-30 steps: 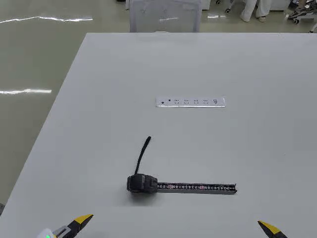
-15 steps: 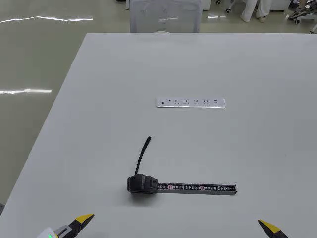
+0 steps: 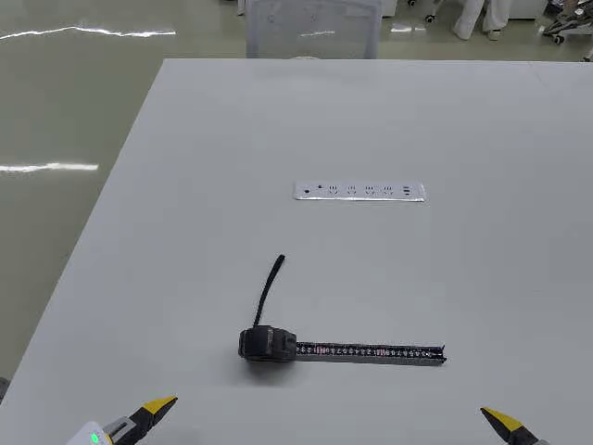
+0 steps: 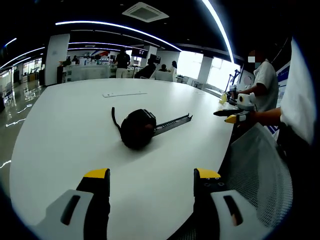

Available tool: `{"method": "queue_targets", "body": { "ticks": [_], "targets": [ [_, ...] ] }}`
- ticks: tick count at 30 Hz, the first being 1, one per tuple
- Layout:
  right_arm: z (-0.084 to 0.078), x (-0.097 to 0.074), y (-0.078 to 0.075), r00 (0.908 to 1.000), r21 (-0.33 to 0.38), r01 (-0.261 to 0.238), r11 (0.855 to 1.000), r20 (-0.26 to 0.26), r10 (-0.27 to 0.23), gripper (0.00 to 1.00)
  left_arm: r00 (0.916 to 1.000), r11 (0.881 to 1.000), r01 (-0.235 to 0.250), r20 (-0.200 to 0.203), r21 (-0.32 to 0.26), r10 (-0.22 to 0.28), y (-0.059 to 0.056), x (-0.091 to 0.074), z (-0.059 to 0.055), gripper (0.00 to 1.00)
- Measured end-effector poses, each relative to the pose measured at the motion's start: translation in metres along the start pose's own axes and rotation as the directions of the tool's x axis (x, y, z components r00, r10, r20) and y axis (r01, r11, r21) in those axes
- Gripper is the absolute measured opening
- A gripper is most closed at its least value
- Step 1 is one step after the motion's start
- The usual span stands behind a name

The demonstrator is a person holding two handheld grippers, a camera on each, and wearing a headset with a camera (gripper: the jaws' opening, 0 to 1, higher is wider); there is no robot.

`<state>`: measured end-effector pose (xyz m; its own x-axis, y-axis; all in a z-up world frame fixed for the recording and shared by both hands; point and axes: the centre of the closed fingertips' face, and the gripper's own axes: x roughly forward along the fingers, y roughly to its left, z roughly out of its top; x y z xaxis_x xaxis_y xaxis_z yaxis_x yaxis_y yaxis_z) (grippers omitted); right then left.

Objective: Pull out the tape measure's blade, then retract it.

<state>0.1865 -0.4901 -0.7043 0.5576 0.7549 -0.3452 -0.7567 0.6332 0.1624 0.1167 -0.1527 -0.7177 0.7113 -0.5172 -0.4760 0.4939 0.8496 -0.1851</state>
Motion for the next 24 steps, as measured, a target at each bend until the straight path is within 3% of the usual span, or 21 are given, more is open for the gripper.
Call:
{"method": "queue_targets", "body": {
  "ticks": [14, 24],
  "targets": [
    [-0.004, 0.009, -0.003, 0.9998, -0.014, -0.020, 1.000, -0.010, 0.020, 0.60, 0.9994, 1.000, -0.013, -0.031, -0.017, 0.013, 0.000, 0.018, -0.002, 0.66],
    [-0.001, 0.013, -0.007, 0.9996, -0.020, -0.025, 0.999, -0.011, 0.024, 0.59, 0.9981, 0.998, -0.052, -0.035, -0.023, 0.052, 0.005, 0.025, 0.001, 0.68]
  ]
}}
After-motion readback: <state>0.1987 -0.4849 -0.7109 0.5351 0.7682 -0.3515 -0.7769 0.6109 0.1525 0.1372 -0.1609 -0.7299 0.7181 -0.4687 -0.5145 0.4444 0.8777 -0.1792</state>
